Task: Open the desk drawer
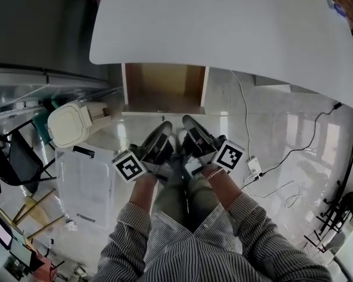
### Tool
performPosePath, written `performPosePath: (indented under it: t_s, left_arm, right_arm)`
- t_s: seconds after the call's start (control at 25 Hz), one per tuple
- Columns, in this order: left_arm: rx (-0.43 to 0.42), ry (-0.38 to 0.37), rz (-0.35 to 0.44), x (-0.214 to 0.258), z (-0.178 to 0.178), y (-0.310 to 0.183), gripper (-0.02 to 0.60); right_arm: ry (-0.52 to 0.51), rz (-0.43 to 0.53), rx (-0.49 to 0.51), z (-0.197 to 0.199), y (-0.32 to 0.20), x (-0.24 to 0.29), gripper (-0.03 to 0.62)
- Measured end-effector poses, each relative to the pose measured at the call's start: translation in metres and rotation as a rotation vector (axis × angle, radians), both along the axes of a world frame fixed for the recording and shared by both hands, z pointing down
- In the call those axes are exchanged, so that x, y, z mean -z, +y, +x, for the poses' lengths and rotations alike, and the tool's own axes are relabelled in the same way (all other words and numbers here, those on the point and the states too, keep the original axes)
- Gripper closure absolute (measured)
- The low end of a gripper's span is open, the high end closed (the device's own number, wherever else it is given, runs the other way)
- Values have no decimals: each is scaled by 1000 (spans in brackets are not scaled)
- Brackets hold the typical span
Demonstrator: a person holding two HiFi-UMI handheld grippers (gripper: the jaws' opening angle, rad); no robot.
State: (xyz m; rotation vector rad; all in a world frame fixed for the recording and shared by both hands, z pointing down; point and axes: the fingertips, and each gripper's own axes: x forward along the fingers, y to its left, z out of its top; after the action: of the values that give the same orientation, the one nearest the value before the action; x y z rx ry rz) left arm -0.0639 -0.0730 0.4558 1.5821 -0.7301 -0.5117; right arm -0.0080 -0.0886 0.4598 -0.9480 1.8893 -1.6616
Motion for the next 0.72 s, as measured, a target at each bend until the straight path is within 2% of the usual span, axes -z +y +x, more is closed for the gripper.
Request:
performPosePath:
  t_s: [0.24, 0.44, 0.6, 0.72]
  left_arm:
    - [-79, -122, 146, 45, 6, -17, 558]
    - [-129, -289, 101, 57, 10, -13, 558]
    - [-156, -290, 108, 79, 23, -2, 558]
    - [-175, -294, 133, 94, 29, -2, 558]
  right_arm:
    - [59, 84, 31, -1, -11, 44, 577]
    - [97, 102, 63, -5, -15, 74, 577]
    - [149, 93, 123, -7, 0, 95, 577]
    - [158, 96, 113, -1, -2, 108, 577]
